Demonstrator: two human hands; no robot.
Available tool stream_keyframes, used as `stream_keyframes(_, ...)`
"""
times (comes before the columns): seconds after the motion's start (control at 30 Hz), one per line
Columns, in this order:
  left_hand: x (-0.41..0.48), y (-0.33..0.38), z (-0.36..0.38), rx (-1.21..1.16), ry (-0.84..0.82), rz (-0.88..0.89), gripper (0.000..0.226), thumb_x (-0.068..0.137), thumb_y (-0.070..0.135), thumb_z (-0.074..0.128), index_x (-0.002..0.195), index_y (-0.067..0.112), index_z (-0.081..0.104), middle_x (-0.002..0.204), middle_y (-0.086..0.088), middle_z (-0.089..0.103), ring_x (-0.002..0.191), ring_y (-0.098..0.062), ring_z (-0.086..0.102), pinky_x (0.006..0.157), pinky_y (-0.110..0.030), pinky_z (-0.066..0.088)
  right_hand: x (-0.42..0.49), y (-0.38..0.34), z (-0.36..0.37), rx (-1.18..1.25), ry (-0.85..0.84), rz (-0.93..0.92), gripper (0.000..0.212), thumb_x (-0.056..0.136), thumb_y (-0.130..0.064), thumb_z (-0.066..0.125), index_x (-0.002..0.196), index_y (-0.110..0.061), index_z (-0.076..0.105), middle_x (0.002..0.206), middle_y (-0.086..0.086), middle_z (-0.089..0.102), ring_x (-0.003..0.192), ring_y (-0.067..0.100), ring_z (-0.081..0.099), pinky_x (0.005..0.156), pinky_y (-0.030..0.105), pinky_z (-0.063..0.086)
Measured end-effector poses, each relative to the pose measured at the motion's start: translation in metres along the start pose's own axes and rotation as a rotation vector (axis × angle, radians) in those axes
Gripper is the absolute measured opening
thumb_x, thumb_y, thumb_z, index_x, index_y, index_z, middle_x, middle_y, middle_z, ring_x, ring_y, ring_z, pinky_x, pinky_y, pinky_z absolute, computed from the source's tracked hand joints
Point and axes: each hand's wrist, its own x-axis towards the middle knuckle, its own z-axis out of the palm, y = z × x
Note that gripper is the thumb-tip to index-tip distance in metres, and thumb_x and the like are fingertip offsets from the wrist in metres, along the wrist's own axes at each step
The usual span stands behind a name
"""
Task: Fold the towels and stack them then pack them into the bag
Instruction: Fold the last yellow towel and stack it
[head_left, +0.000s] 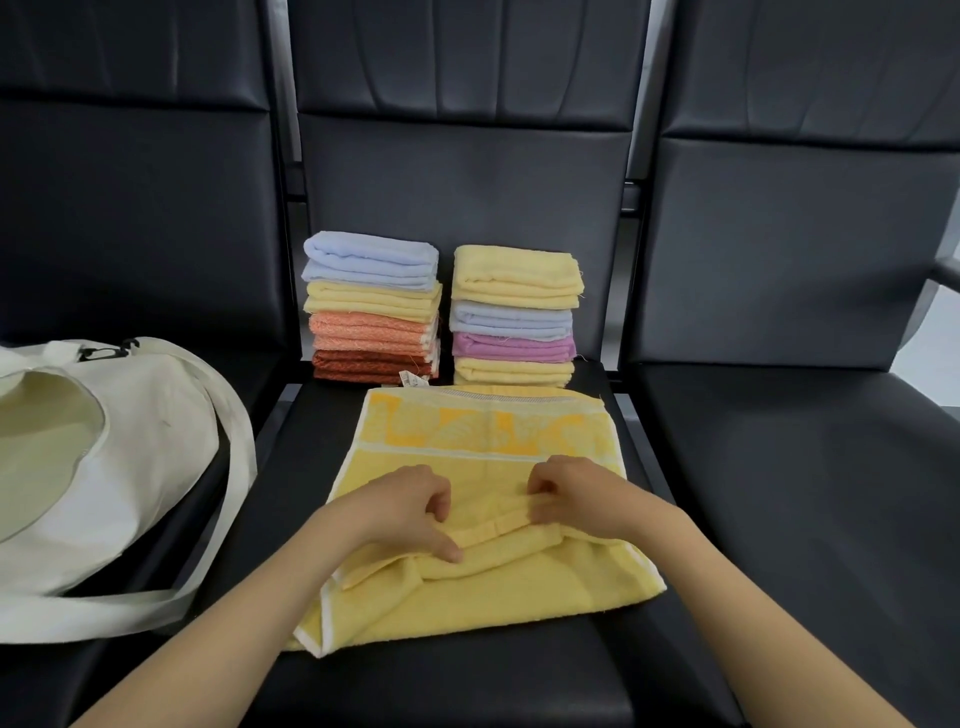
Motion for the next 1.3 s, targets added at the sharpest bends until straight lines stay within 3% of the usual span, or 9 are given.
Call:
stream_keyframes(0.13, -0.001, -0.002, 0.000, 0.162, 0.051, 0.031, 0.017, 0.084, 0.035, 0.062, 0.094, 0.021, 0.060, 0.098, 0.006, 0.057, 0.090, -0.014, 0.056, 0.078, -0.029, 0.049, -0.001, 0.002, -0.005, 0.091, 0.020, 0.030, 0.015, 0.096, -0.028, 0.052, 0.105, -0.019, 0.059, 0.103, -0.003, 0.063, 0.092, 0.019, 0.060, 0.082, 0.033, 0.051)
stream_keyframes(0.27, 0.000, -0.005, -0.007, 0.055, 0.175, -0.017, 0.021, 0.097, 0.029, 0.044, 0.098, 0.015, 0.060, 0.089, -0.003, 0.062, 0.070, -0.014, 0.052, 0.059, -0.027, 0.039, -0.003, 0.005, -0.005, 0.035, -0.084, 0.030, 0.026, 0.091, -0.029, 0.059, 0.116, -0.023, 0.057, 0.114, -0.007, 0.054, 0.103, 0.014, 0.054, 0.091, 0.030, 0.047)
stream_keyframes(0.47, 0.006, -0.010, -0.019, -0.230, 0.511, -0.015, 0.022, 0.099, 0.036, 0.046, 0.112, 0.020, 0.055, 0.081, 0.005, 0.059, 0.068, -0.013, 0.053, 0.063, -0.031, 0.040, 0.001, 0.004, -0.016, 0.200, 0.296, 0.062, 0.016, 0.104, -0.025, 0.033, 0.107, -0.019, 0.047, 0.079, 0.000, 0.058, 0.067, 0.016, 0.052, 0.059, 0.029, 0.041)
stream_keyframes(0.6, 0.015, -0.022, -0.012, -0.204, 0.383, 0.000, 0.038, 0.086, 0.031, 0.067, 0.119, 0.025, 0.049, 0.114, 0.008, 0.048, 0.102, -0.011, 0.049, 0.084, -0.028, 0.044, 0.012, 0.014, -0.011, 0.078, 0.401, 0.155, 0.016, 0.102, -0.030, 0.039, 0.100, -0.018, 0.049, 0.084, -0.002, 0.058, 0.076, 0.019, 0.056, 0.060, 0.029, 0.039)
stream_keyframes(0.73, 0.024, -0.036, 0.002, -0.007, 0.391, -0.059, 0.028, 0.094, 0.013, 0.047, 0.122, 0.019, 0.046, 0.119, 0.004, 0.043, 0.105, -0.014, 0.046, 0.086, -0.029, 0.043, 0.016, 0.030, 0.010, -0.055, 0.189, 0.213, 0.030, 0.099, -0.012, 0.035, 0.124, -0.016, 0.051, 0.116, 0.002, 0.052, 0.108, 0.022, 0.051, 0.082, 0.031, 0.045)
stream_keyframes(0.83, 0.024, -0.042, 0.004, 0.075, 0.373, -0.080, 0.031, 0.097, 0.012, 0.042, 0.127, 0.019, 0.048, 0.123, 0.003, 0.046, 0.116, -0.016, 0.044, 0.090, -0.028, 0.042, 0.015, 0.034, 0.013, -0.066, 0.200, 0.209, 0.038, 0.099, -0.008, 0.035, 0.135, -0.016, 0.046, 0.127, 0.002, 0.049, 0.119, 0.020, 0.043, 0.092, 0.030, 0.043)
stream_keyframes(1.03, 0.020, -0.044, -0.013, 0.063, 0.123, -0.180, 0.021, 0.095, 0.023, 0.046, 0.098, 0.014, 0.064, 0.098, -0.001, 0.062, 0.091, -0.018, 0.058, 0.073, -0.029, 0.044, 0.008, 0.023, -0.013, -0.051, -0.063, 0.221, 0.035, 0.098, -0.016, 0.038, 0.128, -0.014, 0.054, 0.123, 0.001, 0.055, 0.103, 0.018, 0.050, 0.080, 0.025, 0.038)
stream_keyframes(1.13, 0.011, -0.044, -0.019, 0.011, 0.031, -0.155, 0.026, 0.095, 0.035, 0.053, 0.099, 0.015, 0.068, 0.099, 0.001, 0.064, 0.093, -0.016, 0.059, 0.077, -0.027, 0.045, -0.002, 0.017, -0.019, -0.079, -0.169, 0.187, 0.027, 0.098, -0.021, 0.042, 0.118, -0.012, 0.059, 0.110, -0.001, 0.055, 0.093, 0.015, 0.048, 0.076, 0.026, 0.039)
stream_keyframes(1.3, 0.002, -0.039, -0.041, -0.259, 0.185, -0.123, 0.021, 0.094, 0.035, 0.057, 0.094, 0.017, 0.068, 0.096, 0.003, 0.065, 0.093, -0.013, 0.060, 0.079, -0.028, 0.045, -0.012, 0.019, -0.038, 0.258, 0.106, 0.190, 0.025, 0.097, -0.034, 0.050, 0.095, -0.013, 0.064, 0.088, 0.001, 0.062, 0.080, 0.012, 0.055, 0.071, 0.027, 0.044)
